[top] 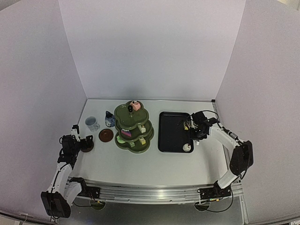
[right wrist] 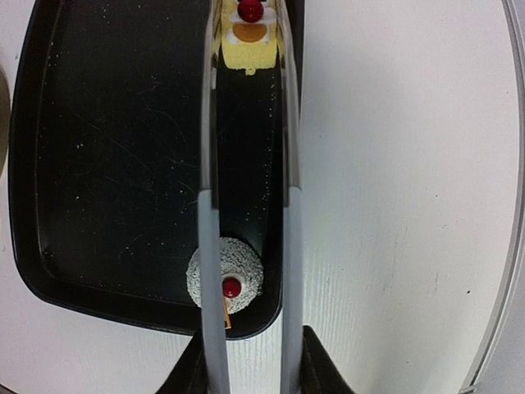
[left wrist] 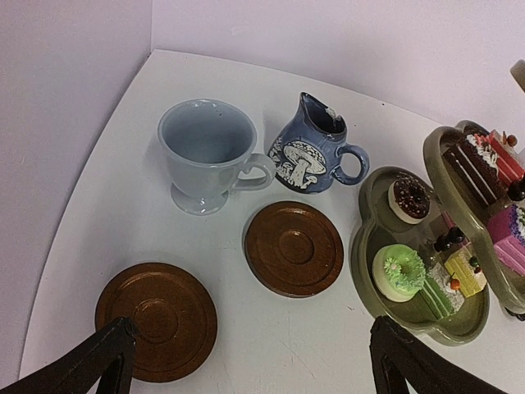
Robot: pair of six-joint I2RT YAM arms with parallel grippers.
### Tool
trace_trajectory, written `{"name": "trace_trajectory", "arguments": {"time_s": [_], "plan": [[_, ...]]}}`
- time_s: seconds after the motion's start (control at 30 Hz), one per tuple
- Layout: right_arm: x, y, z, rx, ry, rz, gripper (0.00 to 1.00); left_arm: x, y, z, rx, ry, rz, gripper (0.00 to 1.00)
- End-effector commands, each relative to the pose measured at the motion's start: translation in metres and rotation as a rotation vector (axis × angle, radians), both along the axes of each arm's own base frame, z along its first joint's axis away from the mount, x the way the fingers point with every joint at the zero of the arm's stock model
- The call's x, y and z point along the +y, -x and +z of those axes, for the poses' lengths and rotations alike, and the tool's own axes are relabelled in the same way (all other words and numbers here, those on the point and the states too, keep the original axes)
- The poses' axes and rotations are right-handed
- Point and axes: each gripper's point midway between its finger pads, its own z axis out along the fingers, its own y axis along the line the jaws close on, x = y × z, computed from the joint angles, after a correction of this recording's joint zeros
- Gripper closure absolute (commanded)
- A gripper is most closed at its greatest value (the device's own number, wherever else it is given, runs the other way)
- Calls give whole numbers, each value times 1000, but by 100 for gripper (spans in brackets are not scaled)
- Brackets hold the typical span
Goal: Serve the afternoon tea
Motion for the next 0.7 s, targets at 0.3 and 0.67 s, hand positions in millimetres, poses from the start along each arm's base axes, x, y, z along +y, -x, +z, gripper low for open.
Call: {"name": "trace_trajectory", "arguments": {"time_s": [0.3,0.67], "plan": [[16,-16,67,-141,-89,69,100,5,-4,14,-60,-19,19,0],[73,1,219,-417,-159,252,100,4,-1,41,-130,11,33,0]]}}
